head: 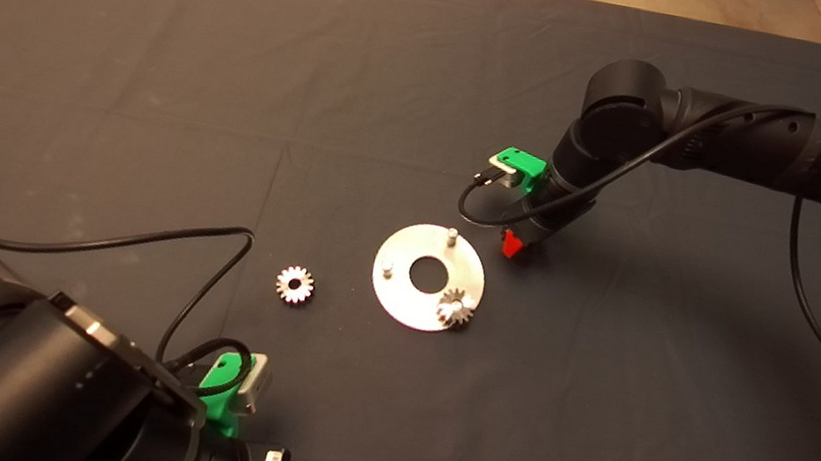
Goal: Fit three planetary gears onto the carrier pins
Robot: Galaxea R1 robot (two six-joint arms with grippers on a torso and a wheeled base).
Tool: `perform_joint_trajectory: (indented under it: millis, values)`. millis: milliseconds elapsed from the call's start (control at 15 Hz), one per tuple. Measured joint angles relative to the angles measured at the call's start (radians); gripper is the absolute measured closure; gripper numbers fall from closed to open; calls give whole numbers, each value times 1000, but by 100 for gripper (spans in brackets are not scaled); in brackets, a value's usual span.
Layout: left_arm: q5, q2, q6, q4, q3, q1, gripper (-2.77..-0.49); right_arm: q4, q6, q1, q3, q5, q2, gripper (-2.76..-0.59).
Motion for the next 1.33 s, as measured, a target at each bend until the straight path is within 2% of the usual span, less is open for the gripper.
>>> perform_joint_trajectory:
  millis: [67,200,533,800,1333]
  values:
    - [0,0,0,0,0,0,-277,0,-1,0,-4,0,0,-141]
    - [0,0,0,0,0,0,-277,0,-3,0,-6,1,-1,-125]
    - [0,0,0,0,0,0,-277,0,-7,0,-6,11,-1,-103]
    - [0,0,0,0,0,0,-277,0,-14,0,-7,16,-1,-99]
    - [0,0,0,0,0,0,-277,0,-15,0,-3,18,-4,-88]
